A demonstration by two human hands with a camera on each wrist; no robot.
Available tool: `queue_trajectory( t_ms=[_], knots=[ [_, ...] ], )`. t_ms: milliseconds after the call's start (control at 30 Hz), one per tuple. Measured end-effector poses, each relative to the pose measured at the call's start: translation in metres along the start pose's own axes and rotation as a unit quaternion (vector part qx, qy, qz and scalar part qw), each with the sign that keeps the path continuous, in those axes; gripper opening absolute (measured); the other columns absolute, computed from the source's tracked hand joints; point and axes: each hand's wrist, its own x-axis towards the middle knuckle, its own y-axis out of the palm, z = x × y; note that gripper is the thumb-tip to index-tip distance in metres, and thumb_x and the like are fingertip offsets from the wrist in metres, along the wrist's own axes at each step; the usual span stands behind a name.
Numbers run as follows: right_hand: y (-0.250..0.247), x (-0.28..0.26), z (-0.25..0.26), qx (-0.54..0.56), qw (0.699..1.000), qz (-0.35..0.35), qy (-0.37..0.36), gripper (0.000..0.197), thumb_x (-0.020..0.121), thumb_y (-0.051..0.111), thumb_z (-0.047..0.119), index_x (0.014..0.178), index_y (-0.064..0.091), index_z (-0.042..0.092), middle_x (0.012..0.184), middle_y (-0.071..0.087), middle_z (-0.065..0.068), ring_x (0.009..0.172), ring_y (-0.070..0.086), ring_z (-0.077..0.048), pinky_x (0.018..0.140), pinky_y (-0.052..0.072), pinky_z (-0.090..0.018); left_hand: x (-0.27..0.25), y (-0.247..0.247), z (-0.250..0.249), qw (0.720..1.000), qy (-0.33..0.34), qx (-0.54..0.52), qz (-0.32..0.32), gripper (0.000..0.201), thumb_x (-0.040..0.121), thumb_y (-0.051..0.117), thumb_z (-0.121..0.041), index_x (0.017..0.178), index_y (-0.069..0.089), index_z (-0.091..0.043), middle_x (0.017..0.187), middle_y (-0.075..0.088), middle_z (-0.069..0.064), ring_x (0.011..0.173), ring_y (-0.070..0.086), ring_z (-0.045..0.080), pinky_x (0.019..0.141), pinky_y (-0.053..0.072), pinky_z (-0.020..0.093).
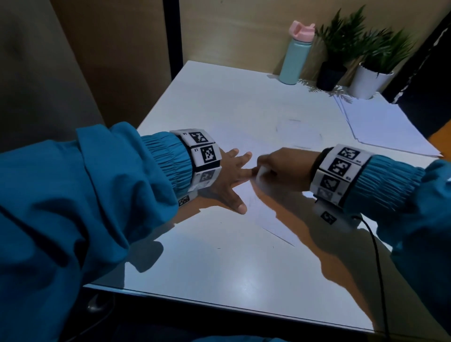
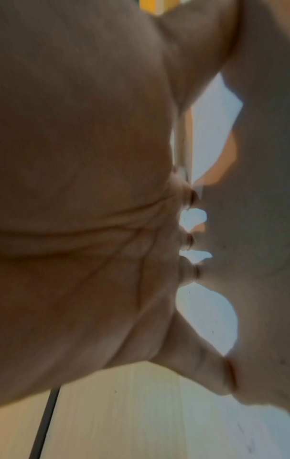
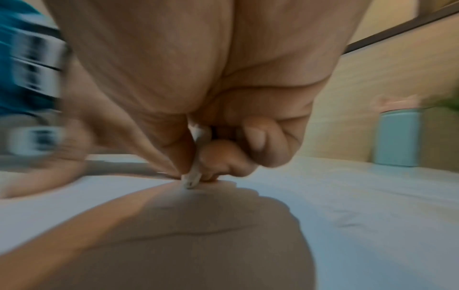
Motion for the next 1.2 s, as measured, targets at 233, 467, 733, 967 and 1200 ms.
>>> queue_trajectory(
  t_ms=[233,467,733,967,1200],
  knots=[
    [0.013,-0.019,0.032,0.058,0.994,0.000,-0.091,0.028,0.094,0.043,0.027,0.118,0.056,0.019,0.096,0.066,-0.005,0.088,0.061,-0.026,0.087,0.049,-0.035,0.002,-0.004,0.001,1.000,0.000,0.013,0.018,0.109,0.072,0.051,-0.084,0.153,-0.009,-0.044,0.164,-0.016,0.006,0.150,-0.007,0.035,0.117,0.011,0.058],
    [0.000,-0.001,0.006,0.025,0.999,-0.043,0.000,0.022,0.091,0.041,0.028,0.094,0.062,0.021,0.094,0.066,0.000,0.096,0.062,-0.023,0.089,0.048,-0.035,0.004,0.001,0.001,1.000,-0.004,0.023,0.004,0.110,0.067,0.042,-0.091,0.151,-0.015,-0.046,0.164,-0.016,0.006,0.150,-0.006,0.036,0.116,0.010,0.058],
    [-0.004,0.008,-0.002,0.040,0.999,0.007,-0.028,0.025,0.091,0.052,0.038,0.099,0.066,0.019,0.099,0.067,0.000,0.096,0.061,-0.019,0.086,0.046,-0.032,0.002,0.001,-0.001,1.000,-0.004,0.009,0.002,0.113,0.062,0.040,-0.093,0.151,-0.012,-0.047,0.164,-0.014,0.008,0.150,-0.006,0.038,0.117,0.007,0.057],
    [0.009,-0.006,0.012,0.070,0.986,0.057,-0.139,0.012,0.089,0.054,0.030,0.085,0.063,0.023,0.090,0.069,0.006,0.084,0.062,-0.012,0.081,0.048,-0.026,0.000,-0.005,-0.002,1.000,-0.010,0.006,0.009,0.112,0.071,0.051,-0.085,0.153,-0.013,-0.043,0.164,-0.017,0.005,0.151,-0.008,0.034,0.116,0.009,0.057],
    [0.007,0.000,0.006,0.065,0.992,0.024,-0.107,0.012,0.088,0.053,0.028,0.087,0.063,0.020,0.084,0.067,0.003,0.078,0.059,-0.013,0.079,0.049,-0.028,0.000,-0.008,-0.002,0.999,-0.011,0.025,0.021,0.108,0.073,0.046,-0.086,0.152,-0.015,-0.043,0.163,-0.020,0.003,0.151,-0.009,0.031,0.116,0.009,0.059]
  ],
)
